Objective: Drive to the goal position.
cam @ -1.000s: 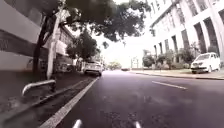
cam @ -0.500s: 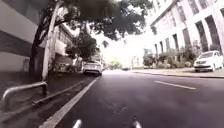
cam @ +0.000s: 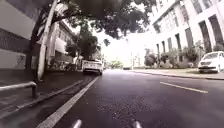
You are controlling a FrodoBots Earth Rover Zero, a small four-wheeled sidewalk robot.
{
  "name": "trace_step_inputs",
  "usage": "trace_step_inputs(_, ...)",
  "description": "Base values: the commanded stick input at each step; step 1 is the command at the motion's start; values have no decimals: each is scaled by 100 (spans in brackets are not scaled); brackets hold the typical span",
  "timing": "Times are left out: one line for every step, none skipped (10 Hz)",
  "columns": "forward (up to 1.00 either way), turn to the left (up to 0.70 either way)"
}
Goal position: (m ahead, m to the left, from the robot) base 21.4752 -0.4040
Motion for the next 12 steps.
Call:
trace_step_inputs(70,0)
trace_step_inputs(70,0)
trace_step_inputs(70,0)
trace_step_inputs(70,0)
trace_step_inputs(70,0)
trace_step_inputs(70,0)
trace_step_inputs(70,0)
trace_step_inputs(70,0)
trace_step_inputs(70,0)
trace_step_inputs(70,0)
trace_step_inputs(70,0)
trace_step_inputs(70,0)
